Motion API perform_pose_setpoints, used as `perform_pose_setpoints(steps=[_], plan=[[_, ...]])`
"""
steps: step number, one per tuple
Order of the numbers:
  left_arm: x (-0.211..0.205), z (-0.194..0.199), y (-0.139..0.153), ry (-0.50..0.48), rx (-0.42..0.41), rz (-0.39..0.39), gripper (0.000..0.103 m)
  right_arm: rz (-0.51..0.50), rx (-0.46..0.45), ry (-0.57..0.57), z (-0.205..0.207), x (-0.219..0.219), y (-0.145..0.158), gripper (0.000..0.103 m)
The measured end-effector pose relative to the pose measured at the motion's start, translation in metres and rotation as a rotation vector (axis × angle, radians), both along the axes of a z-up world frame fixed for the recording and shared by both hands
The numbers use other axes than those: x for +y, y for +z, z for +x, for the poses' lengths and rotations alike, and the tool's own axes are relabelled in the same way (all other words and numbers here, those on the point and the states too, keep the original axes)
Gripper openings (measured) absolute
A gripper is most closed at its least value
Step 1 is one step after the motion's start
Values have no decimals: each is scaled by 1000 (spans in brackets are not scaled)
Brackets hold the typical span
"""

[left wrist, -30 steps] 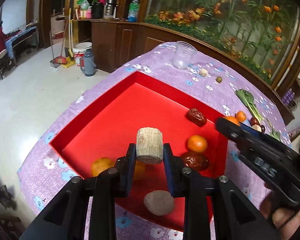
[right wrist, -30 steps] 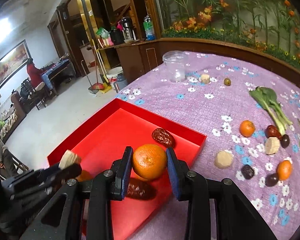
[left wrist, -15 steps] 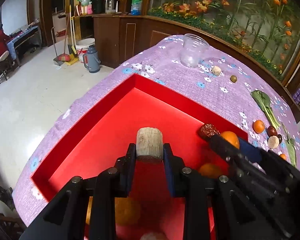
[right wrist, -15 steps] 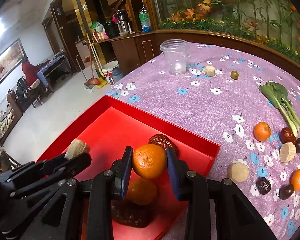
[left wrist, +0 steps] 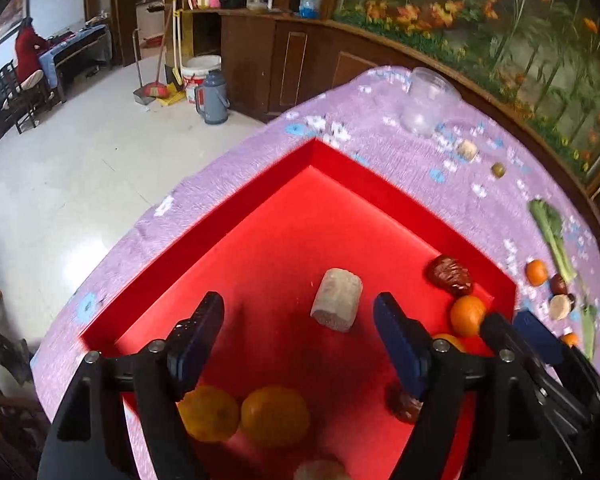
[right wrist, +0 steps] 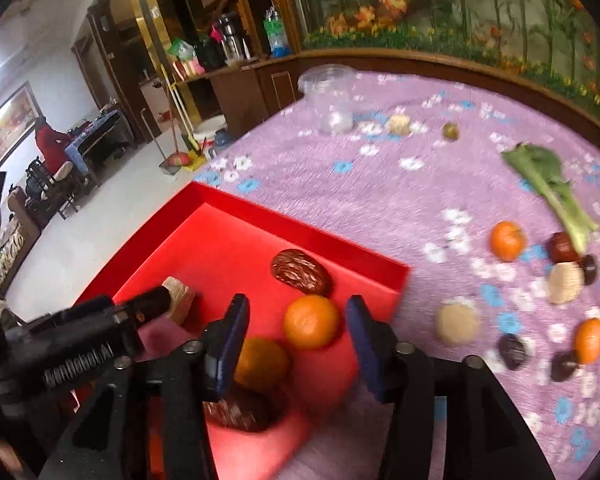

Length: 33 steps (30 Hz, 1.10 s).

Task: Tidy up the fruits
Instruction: 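Carry the yam piece and orange into the red tray and release both, then grasp a dark date with the left gripper while the right gripper grasps another dark date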

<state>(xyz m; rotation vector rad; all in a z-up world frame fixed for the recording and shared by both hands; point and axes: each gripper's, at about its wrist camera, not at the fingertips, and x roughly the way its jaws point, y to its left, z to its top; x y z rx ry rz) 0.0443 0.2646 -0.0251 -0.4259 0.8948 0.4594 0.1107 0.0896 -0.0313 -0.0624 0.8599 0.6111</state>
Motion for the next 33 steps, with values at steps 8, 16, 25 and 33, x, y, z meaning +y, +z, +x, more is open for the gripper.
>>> perform_pose_setpoints(steps=[8,16,25,33], plan=[[-66,-25,27,-133,-136,4,81,62,-47,-163,-36,-121,10,71],[-161,-4,14,-382,-107,45,81,4,44,-264,-13,-187,-25,63],[-180,13,1,-406,-73,58,81,-49,45,-224,28,-170,-36,54],[-186,28,-9,-397,-56,87,81,-116,-3,-210,40,-160,-39,34]])
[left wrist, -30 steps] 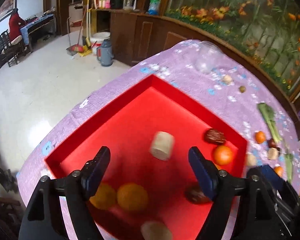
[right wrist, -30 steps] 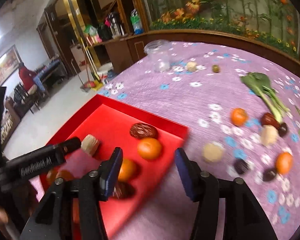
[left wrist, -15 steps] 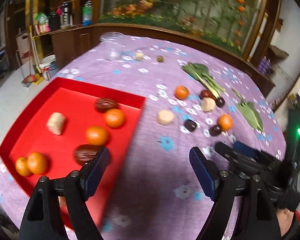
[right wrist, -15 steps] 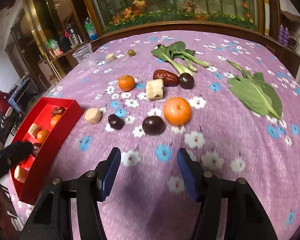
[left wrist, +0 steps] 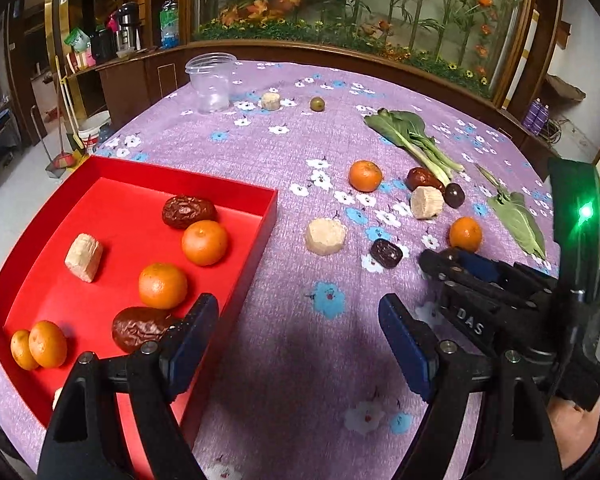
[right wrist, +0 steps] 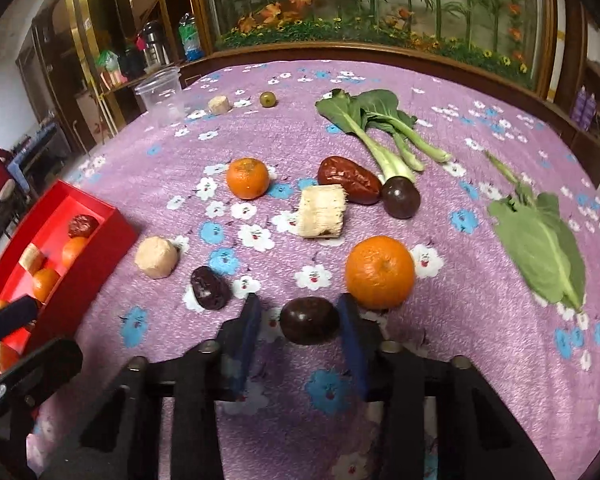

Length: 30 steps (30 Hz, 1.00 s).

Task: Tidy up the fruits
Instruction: 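Grasp a dark date with the left gripper while the right gripper grasps another dark date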

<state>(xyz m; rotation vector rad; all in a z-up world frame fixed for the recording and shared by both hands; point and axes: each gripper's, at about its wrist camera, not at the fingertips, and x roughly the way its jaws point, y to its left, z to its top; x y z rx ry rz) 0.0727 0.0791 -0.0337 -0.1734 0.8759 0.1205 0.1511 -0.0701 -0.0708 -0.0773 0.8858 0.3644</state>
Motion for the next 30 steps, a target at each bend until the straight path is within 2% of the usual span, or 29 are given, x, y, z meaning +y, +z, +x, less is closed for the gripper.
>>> perform_pose_setpoints(steps=[1,8,10,17,20,21,22,23,26,28,30], plan=[[-1,2,0,3,-1,3,81,2,-1,-3,1,-2,0,29],[-22,9,7,-39,-34,13,81,3,-20,2,-10,-16,1,27],[-31,16,3,-70,-17,3,81,11,-36,-12,-15,-26,5,27],[-63,51,-14,-98,-8,47,79,95,-74,-99,-26,-67,19,27],[-70,65,-20,-82,3,73,62,135,-87,-117,-25,-76,23,27],[-72,69,-24,-83,18,79,47,148,-87,-118,-25,-78,23,27],[-73,74,-28,-80,40,82,40,152,-85,-115,-24,-79,22,27],[-72,78,-33,-74,62,71,41,157,-81,-113,-23,-80,21,27],[-73,76,-35,-75,34,94,39,180,-77,-102,-22,-81,21,28],[-71,73,-35,-81,16,92,23,196,-83,-97,-23,-82,23,28],[-69,70,-34,-100,6,79,23,203,-88,-91,-24,-82,24,28]])
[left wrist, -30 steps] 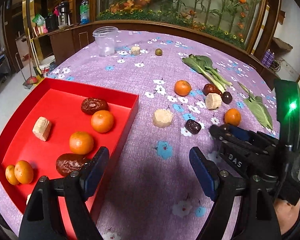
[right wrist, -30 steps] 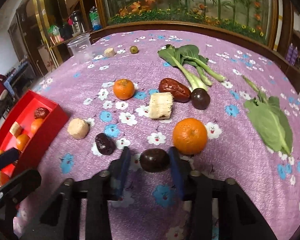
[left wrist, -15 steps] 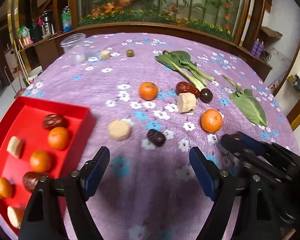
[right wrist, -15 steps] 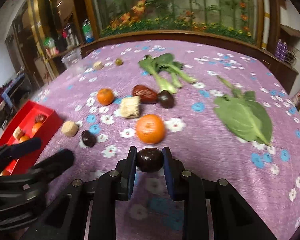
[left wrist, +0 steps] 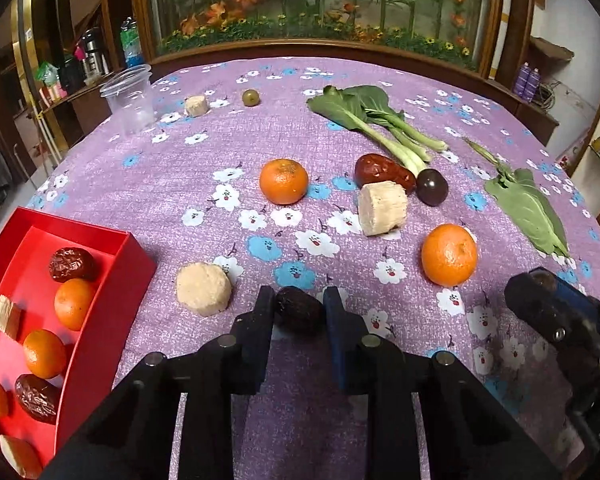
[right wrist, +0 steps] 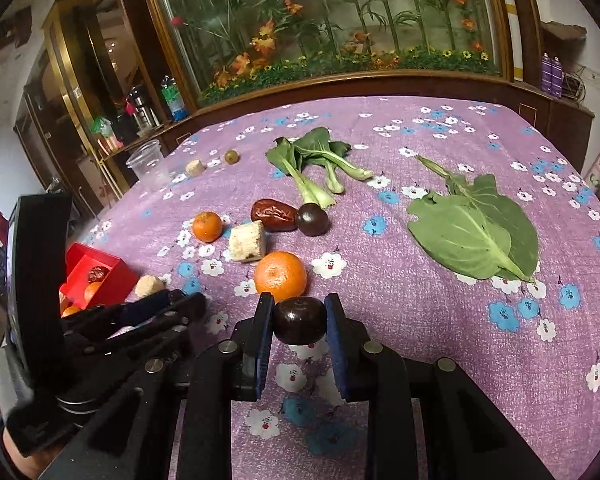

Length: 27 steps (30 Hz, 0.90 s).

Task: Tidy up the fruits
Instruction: 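Grasp a dark date with the left gripper while the right gripper grasps another dark date, then carry both dark dates over the red tray and open both grippers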

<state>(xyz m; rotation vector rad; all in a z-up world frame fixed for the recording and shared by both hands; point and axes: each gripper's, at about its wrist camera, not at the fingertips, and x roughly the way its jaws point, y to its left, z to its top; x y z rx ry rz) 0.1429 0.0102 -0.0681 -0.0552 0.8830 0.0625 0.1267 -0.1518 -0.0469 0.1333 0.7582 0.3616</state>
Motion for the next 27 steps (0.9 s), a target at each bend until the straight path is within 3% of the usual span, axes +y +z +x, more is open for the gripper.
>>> perform_pose_setpoints(steps=[8,15,27], plan=[[-3,-28,12,-89,-35,-57,23,10,-2,3,-1,-2,1,27],[9,-72,35,-101,-82,-106,23,-13,5,3,1,1,-2,27],[72,-141,57,21,-141,-158,23,-44,-10,100,-51,40,24,28]])
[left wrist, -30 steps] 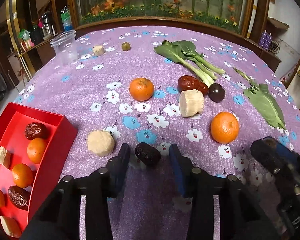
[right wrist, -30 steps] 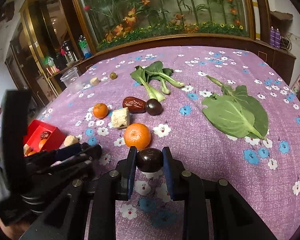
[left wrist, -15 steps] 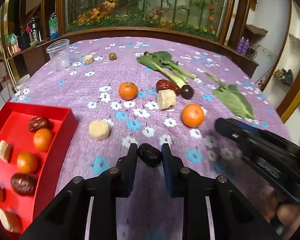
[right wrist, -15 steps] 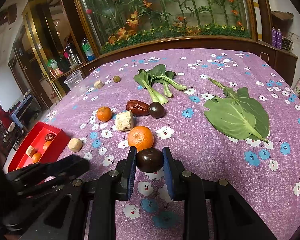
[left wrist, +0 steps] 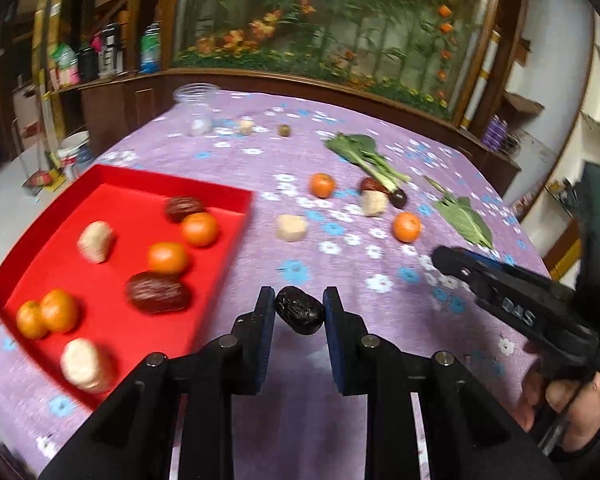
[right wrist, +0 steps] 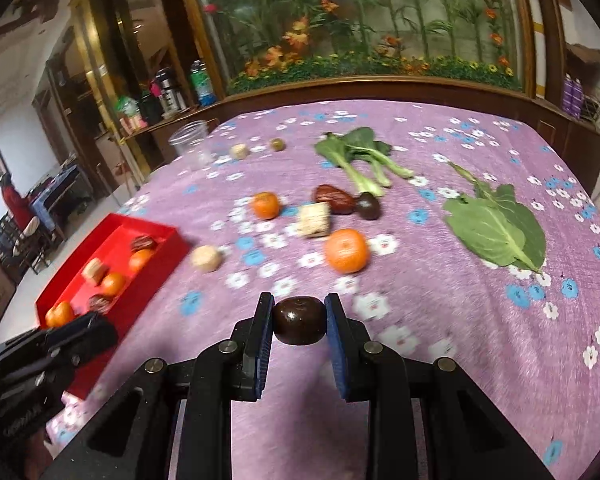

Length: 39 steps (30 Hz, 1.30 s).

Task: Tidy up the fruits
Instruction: 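Carry both dark dates over the red tray and open both grippers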

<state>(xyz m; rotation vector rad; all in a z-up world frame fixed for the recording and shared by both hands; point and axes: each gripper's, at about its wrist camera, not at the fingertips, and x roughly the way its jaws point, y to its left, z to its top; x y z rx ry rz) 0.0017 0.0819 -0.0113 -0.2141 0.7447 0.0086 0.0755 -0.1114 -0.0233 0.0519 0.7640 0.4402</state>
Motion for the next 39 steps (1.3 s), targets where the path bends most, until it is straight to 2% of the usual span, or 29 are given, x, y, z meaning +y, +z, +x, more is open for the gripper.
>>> perform_pose_setpoints(steps=[9,16,22,27,39], plan=[[78,-41,15,149,-71,-59,23,3,-44,134,-45,70,20,28],[122,-53,18,225,-99,-67,23,6,-62,238,-57,130,27,28],[150,-39,11,298,-67,-51,23,14,-52,306,-55,174,24,28],[163,-20,1,346,-5,-18,23,-1,-29,354,-58,200,13,28],[167,0,-2,374,40,26,24,-47,6,380,-61,211,-8,29]])
